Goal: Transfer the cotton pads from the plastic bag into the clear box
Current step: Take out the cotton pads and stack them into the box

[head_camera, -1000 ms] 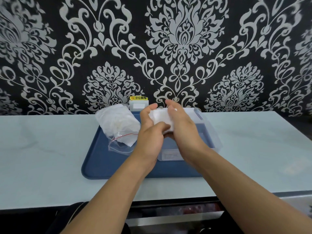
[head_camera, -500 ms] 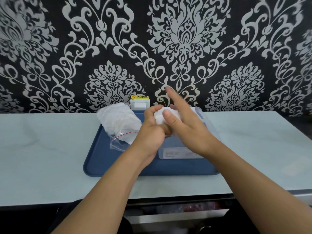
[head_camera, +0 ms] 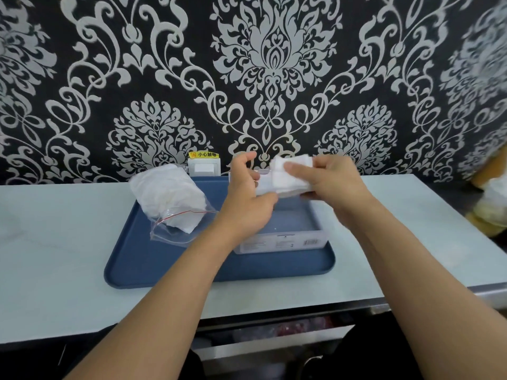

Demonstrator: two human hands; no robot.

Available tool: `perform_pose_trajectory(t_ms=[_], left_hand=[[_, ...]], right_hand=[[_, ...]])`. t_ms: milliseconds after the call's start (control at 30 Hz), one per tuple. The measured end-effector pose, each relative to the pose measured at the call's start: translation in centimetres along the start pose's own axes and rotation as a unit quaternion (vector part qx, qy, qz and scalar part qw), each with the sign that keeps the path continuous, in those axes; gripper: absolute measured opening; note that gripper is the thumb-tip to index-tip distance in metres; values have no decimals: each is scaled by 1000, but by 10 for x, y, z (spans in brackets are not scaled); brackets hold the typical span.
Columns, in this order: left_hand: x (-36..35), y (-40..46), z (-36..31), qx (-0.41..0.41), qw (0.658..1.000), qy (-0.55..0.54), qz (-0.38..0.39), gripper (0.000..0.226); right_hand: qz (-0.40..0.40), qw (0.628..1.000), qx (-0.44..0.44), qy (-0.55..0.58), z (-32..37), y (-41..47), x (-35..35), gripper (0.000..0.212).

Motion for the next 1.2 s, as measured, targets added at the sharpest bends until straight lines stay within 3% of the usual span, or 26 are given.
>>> perform_pose_trajectory(t_ms=[67, 100, 167, 233, 367, 533, 600, 700, 767, 867, 1000, 1133, 1200], left_hand=[[9, 1, -6, -112, 986, 115, -36, 64], [11, 1, -5, -145, 975, 163, -40, 52], [9, 0, 4, -168, 951, 260, -2, 26], [1, -6, 13, -170, 924, 338, 60, 16], [-8, -15, 10, -197, 898, 383, 90, 20], [-8, -14, 12, -192, 895, 391, 93, 19], [-9, -13, 12, -182, 898, 388, 100, 18], [-15, -10, 15, -159, 899, 391, 118, 32], [-26, -4, 21, -122, 915, 355, 145, 40], [-55, -1, 30, -88, 920, 328, 198, 35], [-84, -2, 34, -89, 916, 315, 232, 37], [-87, -4, 39, -95, 907, 332, 242, 33], [-78, -5, 32, -116, 914, 316, 225, 30]], right_hand=[[-75, 989, 20, -125, -7, 20, 25, 52], [-75, 979, 23, -186, -13, 23, 25, 50], [-47, 953, 47, -294, -20, 20, 10, 42], [-44, 920, 89, -379, -23, 16, -8, 43], [-78, 862, 158, -476, -20, 16, -25, 50], [-98, 831, 202, -508, -20, 19, -27, 51], [-72, 848, 189, -489, -30, 24, -27, 62], [-9, 915, 124, -383, -46, 30, -26, 74], [18, 946, 76, -315, -51, 32, -22, 73], [36, 975, 16, -219, -57, 30, -16, 65], [0, 984, 38, -176, -47, 33, -7, 66], [86, 963, 47, -250, -61, 26, -28, 61], [74, 948, 75, -301, -60, 26, -30, 61]])
Point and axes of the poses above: each hand's wrist, its own y-axis towards the middle knuckle, its own x-axis out of the back of the hand, z = x × y, the point moved 9 cm from there along y, towards the middle knuckle, and after that the axes turned 14 degrees about -z, right-handed, at the moved point
